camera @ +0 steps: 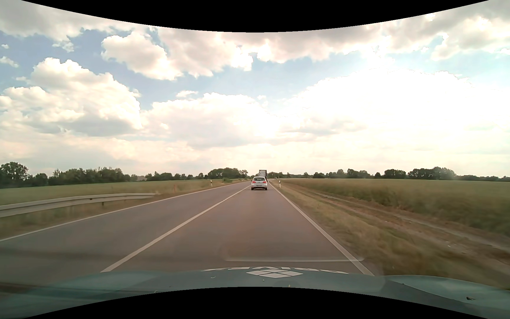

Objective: Follow the waypoints while adhering to traffic rules and regulations

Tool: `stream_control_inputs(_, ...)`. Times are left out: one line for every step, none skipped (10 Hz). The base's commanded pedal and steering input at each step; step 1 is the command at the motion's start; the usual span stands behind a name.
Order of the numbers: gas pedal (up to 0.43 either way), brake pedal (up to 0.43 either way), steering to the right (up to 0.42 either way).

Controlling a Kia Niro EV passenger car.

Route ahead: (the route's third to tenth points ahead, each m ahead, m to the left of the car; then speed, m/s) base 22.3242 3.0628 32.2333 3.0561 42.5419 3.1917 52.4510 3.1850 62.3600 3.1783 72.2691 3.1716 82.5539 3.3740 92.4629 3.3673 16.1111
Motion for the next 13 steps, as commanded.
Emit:
stream_control_inputs(0.197,0.000,-0.002)
stream_control_inputs(0.197,0.000,-0.003)
stream_control_inputs(0.197,0.000,-0.003)
stream_control_inputs(0.197,0.000,-0.003)
stream_control_inputs(0.197,0.000,-0.003)
stream_control_inputs(0.197,0.000,-0.002)
stream_control_inputs(0.197,0.000,-0.003)
stream_control_inputs(0.209,0.000,-0.002)
stream_control_inputs(0.209,0.000,-0.003)
stream_control_inputs(0.209,0.000,-0.003)
stream_control_inputs(0.209,0.000,-0.003)
stream_control_inputs(0.220,0.000,-0.003)
stream_control_inputs(0.220,0.000,-0.003)
